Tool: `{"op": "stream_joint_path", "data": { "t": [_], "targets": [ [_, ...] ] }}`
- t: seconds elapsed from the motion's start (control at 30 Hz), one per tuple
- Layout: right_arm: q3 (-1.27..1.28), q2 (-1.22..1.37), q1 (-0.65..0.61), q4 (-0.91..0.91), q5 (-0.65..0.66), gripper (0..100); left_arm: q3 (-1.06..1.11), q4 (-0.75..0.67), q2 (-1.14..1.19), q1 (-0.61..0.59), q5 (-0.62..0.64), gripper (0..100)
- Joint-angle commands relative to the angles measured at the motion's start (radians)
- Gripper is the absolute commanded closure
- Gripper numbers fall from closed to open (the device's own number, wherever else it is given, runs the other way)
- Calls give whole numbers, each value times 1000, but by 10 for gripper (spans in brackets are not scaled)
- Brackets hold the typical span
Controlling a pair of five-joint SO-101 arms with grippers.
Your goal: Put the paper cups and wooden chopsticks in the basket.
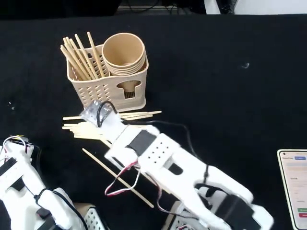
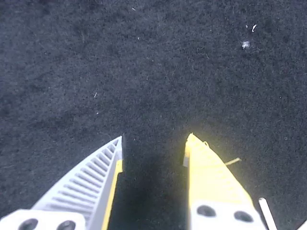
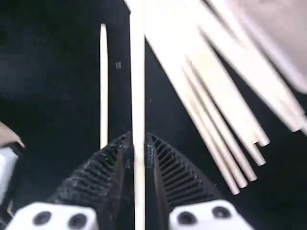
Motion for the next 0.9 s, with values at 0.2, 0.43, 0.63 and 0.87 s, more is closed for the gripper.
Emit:
{"op": "stream_joint_path", "data": {
  "t": [0.2, 0.43, 0.63, 0.87],
  "targets": [
    [-492, -157, 83, -143, 8, 987, -31, -15, -3, 12, 0, 787],
    [-515, -113, 219, -591, -3, 987, -31, -14, -3, 12, 0, 787],
    [-555, 64, 227, -879, -3, 987, -31, -15, -3, 12, 0, 787],
    [-634, 272, 227, -1059, -2, 987, -31, -12, -3, 12, 0, 787]
  ]
}}
